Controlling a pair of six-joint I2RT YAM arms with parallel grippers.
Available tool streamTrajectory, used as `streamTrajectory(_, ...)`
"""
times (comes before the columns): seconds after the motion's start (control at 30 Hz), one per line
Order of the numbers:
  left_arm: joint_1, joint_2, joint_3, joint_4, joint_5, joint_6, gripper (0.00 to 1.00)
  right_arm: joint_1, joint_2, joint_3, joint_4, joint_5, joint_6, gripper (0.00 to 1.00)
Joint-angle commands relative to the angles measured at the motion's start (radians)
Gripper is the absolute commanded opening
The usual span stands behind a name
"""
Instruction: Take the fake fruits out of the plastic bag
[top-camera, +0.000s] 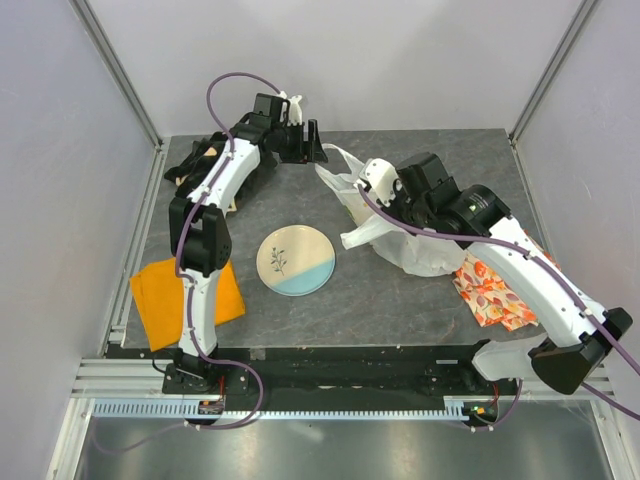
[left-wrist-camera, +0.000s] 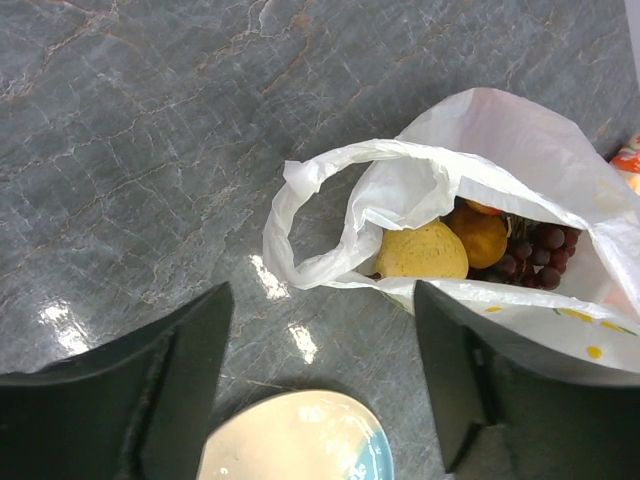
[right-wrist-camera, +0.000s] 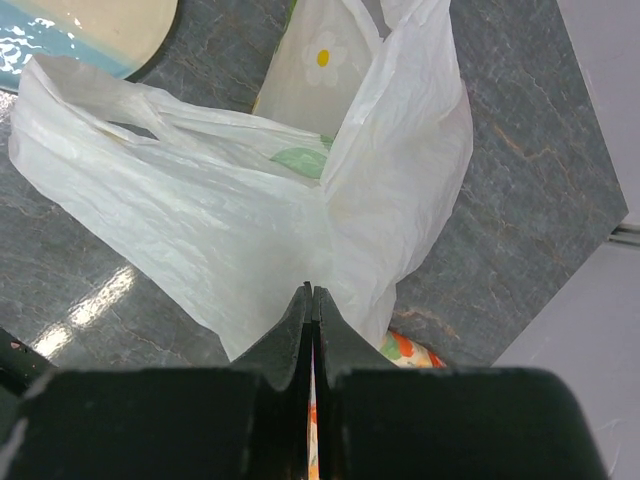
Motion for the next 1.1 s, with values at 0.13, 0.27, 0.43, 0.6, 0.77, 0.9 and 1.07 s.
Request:
streamTrajectory(0.13, 0.009, 0.015, 0.003, 0.009, 0.036, -0.055, 0.69, -0.017, -0.08, 0.012, -0.076, 0.024, -0.028, 0.0)
streamTrajectory(0.27, 0.007, 0.012, -0.003, 0.013, 0.052, -0.062, 0.7, -0.044, -0.222, -0.147, -0.076, 0.043, -0.06, 0.0)
streamTrajectory(0.43, 0.006, -0.023, -0.023, 0.009, 0.063, -0.065, 0.69, -0.225, -0.26, -0.216, -0.09, 0.026, -0.008, 0.0)
streamTrajectory(0.6, 0.035, -0.161, -0.13, 0.035, 0.118, -0.108, 0.91, -0.227, -0.189, 0.047, -0.111, -0.202, -0.011, 0.98)
streamTrajectory(0.77, 0.072, -0.335, -0.219, 0.036, 0.097, -0.114, 0.94, -0.189, -0.134, 0.056, -0.104, -0.316, -0.119, 0.98)
streamTrajectory(0.9, 0.102, -0.415, -0.305, 0.022, 0.117, -0.108, 0.95, -0.067, -0.089, -0.028, -0.049, -0.269, -0.165, 0.98)
streamTrajectory(1.07, 0.17, -0.517, -0.383, 0.019, 0.126, -0.085, 0.94, 0.025, 0.004, -0.131, 0.192, 0.006, -0.228, 0.92)
